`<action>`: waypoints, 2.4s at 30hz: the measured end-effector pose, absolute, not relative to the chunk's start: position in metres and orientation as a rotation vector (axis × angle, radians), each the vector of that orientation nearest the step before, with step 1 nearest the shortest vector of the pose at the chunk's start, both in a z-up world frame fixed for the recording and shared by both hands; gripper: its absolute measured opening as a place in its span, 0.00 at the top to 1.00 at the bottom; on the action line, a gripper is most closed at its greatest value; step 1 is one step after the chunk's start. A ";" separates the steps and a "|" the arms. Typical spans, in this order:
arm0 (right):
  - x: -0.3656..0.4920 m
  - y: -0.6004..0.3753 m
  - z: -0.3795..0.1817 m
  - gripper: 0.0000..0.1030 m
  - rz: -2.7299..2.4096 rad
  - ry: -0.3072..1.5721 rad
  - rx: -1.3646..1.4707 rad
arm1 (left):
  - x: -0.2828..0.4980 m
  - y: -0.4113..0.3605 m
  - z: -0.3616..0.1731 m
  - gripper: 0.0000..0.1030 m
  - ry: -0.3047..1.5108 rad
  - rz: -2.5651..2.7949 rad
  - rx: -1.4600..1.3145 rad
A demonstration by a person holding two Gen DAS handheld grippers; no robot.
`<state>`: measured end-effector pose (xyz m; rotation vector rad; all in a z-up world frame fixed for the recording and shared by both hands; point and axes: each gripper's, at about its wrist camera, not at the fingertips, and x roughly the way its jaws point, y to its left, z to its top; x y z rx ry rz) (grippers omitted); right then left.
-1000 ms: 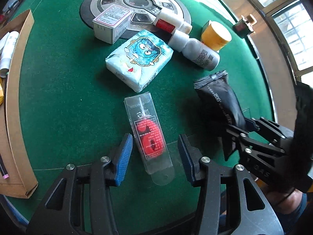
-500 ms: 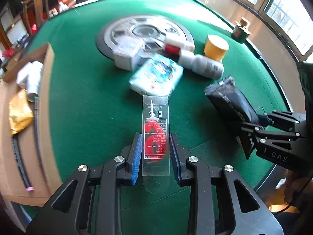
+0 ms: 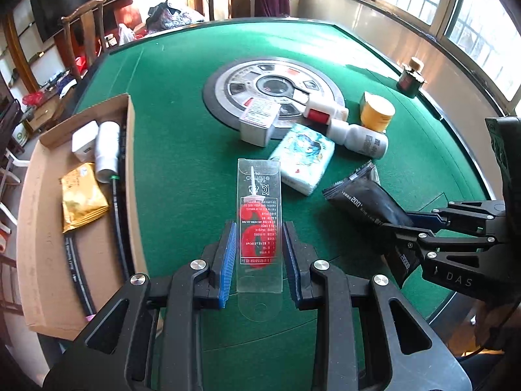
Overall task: Organize objects
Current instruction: 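Carry the clear packet to the box with the left gripper while the right gripper carries the black bag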
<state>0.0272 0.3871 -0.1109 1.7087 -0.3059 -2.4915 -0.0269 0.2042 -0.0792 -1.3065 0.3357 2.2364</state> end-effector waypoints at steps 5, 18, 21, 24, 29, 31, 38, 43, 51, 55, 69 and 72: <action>0.023 0.376 -0.113 0.76 -2.492 -0.245 1.742 | -0.029 0.193 -0.077 0.74 0.313 2.255 -1.300; 0.012 0.351 -0.125 0.74 -2.523 0.038 1.795 | -0.032 0.181 -0.077 0.74 0.287 2.267 -1.294; 0.011 0.351 -0.127 0.74 -2.540 0.067 1.781 | -0.031 0.180 -0.077 0.74 0.281 2.266 -1.294; 0.011 0.352 -0.127 0.74 -2.551 0.070 1.773 | -0.029 0.179 -0.075 0.74 0.276 2.269 -1.286; 0.016 0.373 -0.117 0.80 -2.543 -0.195 1.754 | -0.027 0.174 -0.070 0.74 0.263 2.280 -1.276; 0.016 0.375 -0.117 0.80 -2.535 -0.229 1.760 | -0.026 0.171 -0.068 0.74 0.251 2.286 -1.272; 0.022 0.364 -0.099 0.80 -2.543 -0.254 1.692 | -0.025 0.164 -0.063 0.74 0.236 2.309 -1.262; 0.017 0.350 -0.085 0.80 -2.532 -0.250 1.642 | -0.028 0.153 -0.059 0.74 0.228 2.336 -1.256; 0.000 0.306 -0.065 0.80 -2.453 -0.232 1.584 | -0.042 0.111 -0.046 0.74 0.182 2.418 -1.252; -0.017 0.272 -0.054 0.80 -2.414 -0.200 1.549 | -0.052 0.081 -0.043 0.74 0.157 2.468 -1.262; -0.097 0.157 -0.052 0.80 -2.319 -0.119 1.528 | -0.088 0.007 -0.073 0.73 0.102 2.489 -1.374; -0.115 0.142 -0.056 0.80 -2.309 -0.109 1.541 | -0.094 0.000 -0.082 0.73 0.098 2.479 -1.400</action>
